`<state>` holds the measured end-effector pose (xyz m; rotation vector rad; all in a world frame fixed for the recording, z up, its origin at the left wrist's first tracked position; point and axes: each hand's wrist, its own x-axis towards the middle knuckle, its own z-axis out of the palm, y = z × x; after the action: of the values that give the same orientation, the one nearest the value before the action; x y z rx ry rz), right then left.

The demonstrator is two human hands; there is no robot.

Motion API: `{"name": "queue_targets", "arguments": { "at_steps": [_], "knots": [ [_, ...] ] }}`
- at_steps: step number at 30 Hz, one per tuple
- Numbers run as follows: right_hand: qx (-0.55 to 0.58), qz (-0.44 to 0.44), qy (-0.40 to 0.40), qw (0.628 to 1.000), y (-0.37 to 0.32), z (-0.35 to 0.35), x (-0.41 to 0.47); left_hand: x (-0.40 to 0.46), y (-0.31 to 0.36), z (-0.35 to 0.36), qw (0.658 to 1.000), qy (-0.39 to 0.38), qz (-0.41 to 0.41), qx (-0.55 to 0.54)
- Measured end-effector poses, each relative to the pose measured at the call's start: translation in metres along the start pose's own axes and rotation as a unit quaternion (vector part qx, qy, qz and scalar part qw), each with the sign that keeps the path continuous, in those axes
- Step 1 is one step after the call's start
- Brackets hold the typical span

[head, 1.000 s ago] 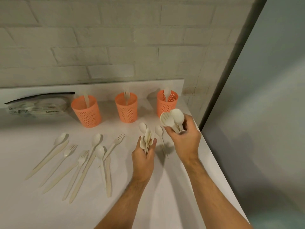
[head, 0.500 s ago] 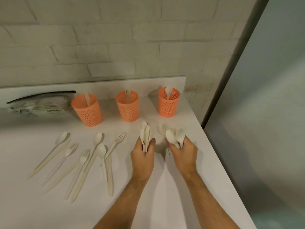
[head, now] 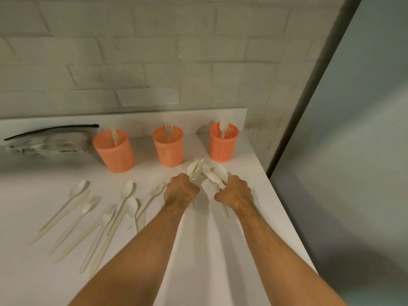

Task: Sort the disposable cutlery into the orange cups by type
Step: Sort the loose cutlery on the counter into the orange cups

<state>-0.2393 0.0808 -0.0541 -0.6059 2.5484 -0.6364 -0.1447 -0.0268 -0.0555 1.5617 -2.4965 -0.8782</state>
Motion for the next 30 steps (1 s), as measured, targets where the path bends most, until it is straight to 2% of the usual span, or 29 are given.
{"name": "queue_targets", "arguments": {
  "at_steps": [3, 6, 8, 10, 12, 15, 18, 23, 27, 30],
  "knots": [
    [0.017, 0.008, -0.039, 0.999, 0.008, -0.013, 0.0, -0.002, 0.0, -0.005, 1.0, -0.017, 0.001, 0.014],
    [0.111, -0.018, -0.04, 0.993, 0.02, -0.021, -0.002, -0.005, -0.006, -0.005, 0.995, -0.01, 0.031, -0.099],
    [0.195, -0.075, -0.009, 0.978, 0.023, -0.022, -0.004, -0.012, -0.008, -0.001, 0.975, 0.02, 0.088, -0.205],
    [0.261, -0.13, 0.044, 0.955, 0.021, -0.022, -0.007, -0.019, -0.008, 0.006, 0.941, 0.051, 0.14, -0.304],
    [0.341, -0.149, 0.098, 0.923, 0.019, -0.017, -0.011, -0.025, -0.007, 0.014, 0.912, 0.059, 0.147, -0.378],
    [0.438, -0.123, 0.124, 0.882, 0.02, -0.003, -0.014, -0.032, -0.009, 0.029, 0.903, 0.065, 0.127, -0.406],
    [0.446, -0.098, 0.112, 0.883, 0.027, 0.014, -0.015, -0.036, -0.012, 0.041, 0.889, 0.072, 0.091, -0.443],
    [0.38, -0.103, 0.082, 0.916, 0.027, 0.012, -0.012, -0.045, -0.004, 0.039, 0.86, 0.044, -0.008, -0.509],
    [0.327, -0.101, 0.018, 0.939, 0.019, -0.007, -0.014, -0.06, 0.013, 0.03, 0.76, -0.061, -0.051, -0.645],
    [0.337, -0.103, -0.076, 0.933, 0.011, -0.018, -0.029, -0.071, 0.023, 0.025, 0.717, -0.15, -0.048, -0.679]
  ]
}}
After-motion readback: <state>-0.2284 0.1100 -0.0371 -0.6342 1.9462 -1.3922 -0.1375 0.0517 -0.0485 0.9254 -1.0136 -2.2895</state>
